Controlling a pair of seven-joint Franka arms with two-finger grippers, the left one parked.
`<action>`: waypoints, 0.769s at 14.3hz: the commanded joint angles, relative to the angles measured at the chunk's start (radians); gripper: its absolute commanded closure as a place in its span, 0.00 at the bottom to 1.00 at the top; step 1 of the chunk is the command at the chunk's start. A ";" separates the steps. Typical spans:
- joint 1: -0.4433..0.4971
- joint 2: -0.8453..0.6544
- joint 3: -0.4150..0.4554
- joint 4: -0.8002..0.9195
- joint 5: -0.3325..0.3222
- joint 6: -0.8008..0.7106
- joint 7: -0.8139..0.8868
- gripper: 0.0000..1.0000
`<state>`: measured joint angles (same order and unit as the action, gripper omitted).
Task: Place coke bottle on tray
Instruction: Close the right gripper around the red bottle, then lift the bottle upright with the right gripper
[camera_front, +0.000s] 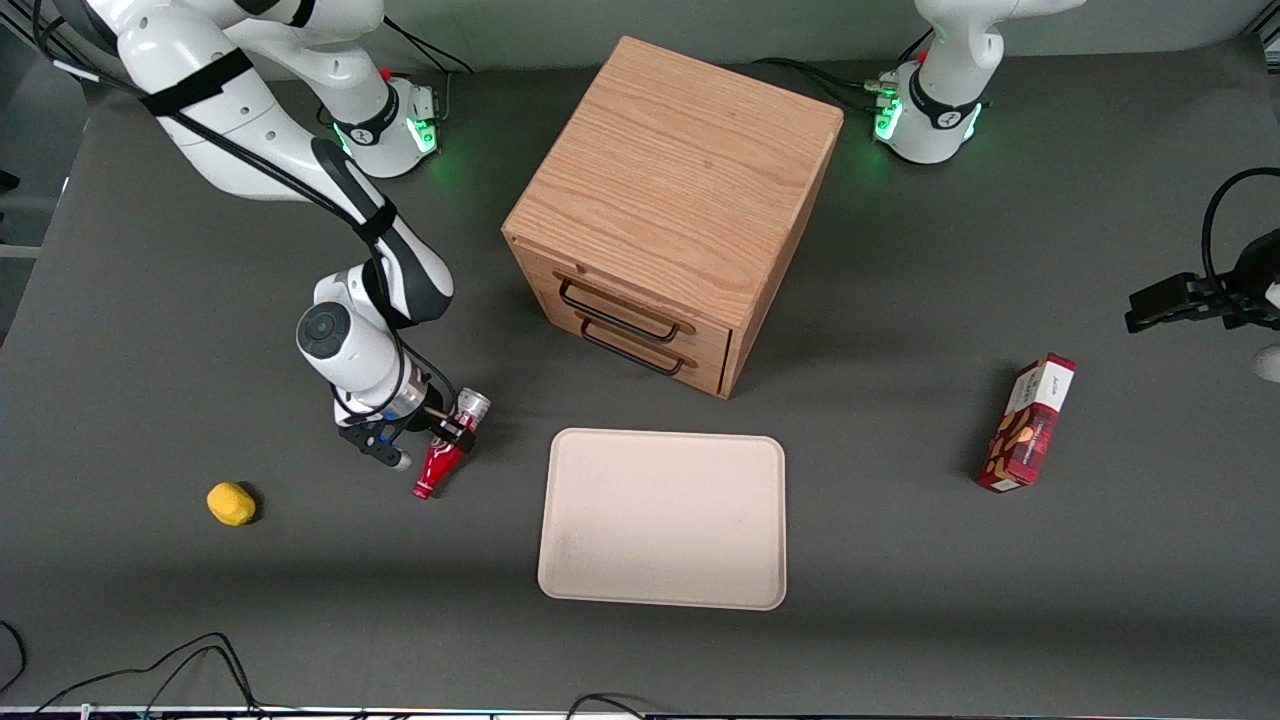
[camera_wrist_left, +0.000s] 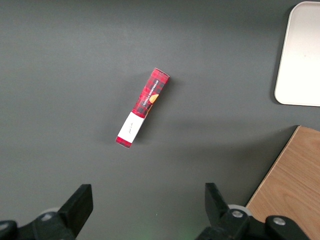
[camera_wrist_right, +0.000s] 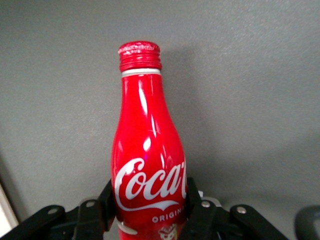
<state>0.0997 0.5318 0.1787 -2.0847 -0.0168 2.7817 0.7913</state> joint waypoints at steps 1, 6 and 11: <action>0.002 -0.157 -0.005 0.000 -0.035 -0.179 0.022 1.00; -0.057 -0.358 0.002 0.173 -0.020 -0.711 -0.117 1.00; -0.090 -0.380 -0.001 0.539 0.023 -1.187 -0.263 1.00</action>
<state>0.0250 0.1158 0.1759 -1.7085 -0.0186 1.7329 0.5871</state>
